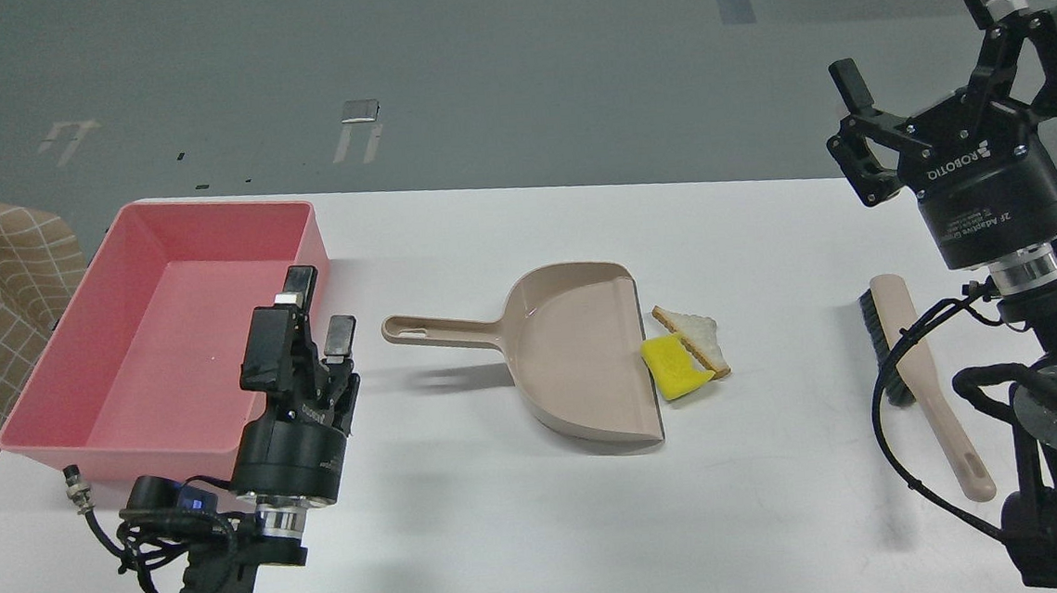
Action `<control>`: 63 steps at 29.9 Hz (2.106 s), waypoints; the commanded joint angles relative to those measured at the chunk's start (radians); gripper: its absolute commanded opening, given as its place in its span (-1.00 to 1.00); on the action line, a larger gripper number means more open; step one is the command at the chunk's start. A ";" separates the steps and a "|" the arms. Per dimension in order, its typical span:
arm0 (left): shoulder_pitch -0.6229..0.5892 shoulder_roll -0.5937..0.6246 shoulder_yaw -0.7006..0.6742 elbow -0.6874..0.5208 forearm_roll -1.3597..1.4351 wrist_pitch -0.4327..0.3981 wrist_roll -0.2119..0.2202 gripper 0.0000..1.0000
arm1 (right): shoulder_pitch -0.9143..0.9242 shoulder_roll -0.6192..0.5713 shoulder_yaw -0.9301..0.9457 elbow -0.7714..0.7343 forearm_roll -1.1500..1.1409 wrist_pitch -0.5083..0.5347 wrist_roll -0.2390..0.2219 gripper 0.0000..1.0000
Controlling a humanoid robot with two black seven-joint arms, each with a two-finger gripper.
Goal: Sweep and dump garbage into bin
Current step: 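Lower the left gripper toward the dustpan handle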
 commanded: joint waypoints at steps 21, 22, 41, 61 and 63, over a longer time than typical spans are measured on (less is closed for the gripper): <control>-0.058 0.010 0.170 0.175 0.091 0.084 0.027 0.96 | -0.007 0.000 0.003 -0.018 0.000 0.000 0.000 1.00; -0.066 0.008 0.170 0.192 0.091 0.087 0.027 0.96 | -0.007 0.000 0.003 -0.018 0.000 0.000 0.000 1.00; -0.160 -0.021 0.222 0.285 0.088 0.089 0.101 0.96 | -0.021 -0.003 0.005 -0.024 0.000 0.000 0.000 1.00; -0.295 -0.108 0.222 0.528 0.082 0.089 0.090 0.96 | -0.030 -0.017 0.011 -0.028 -0.001 0.000 0.000 1.00; -0.318 -0.125 0.222 0.557 0.082 0.089 0.090 0.96 | -0.030 -0.017 0.011 -0.028 0.000 0.000 0.000 1.00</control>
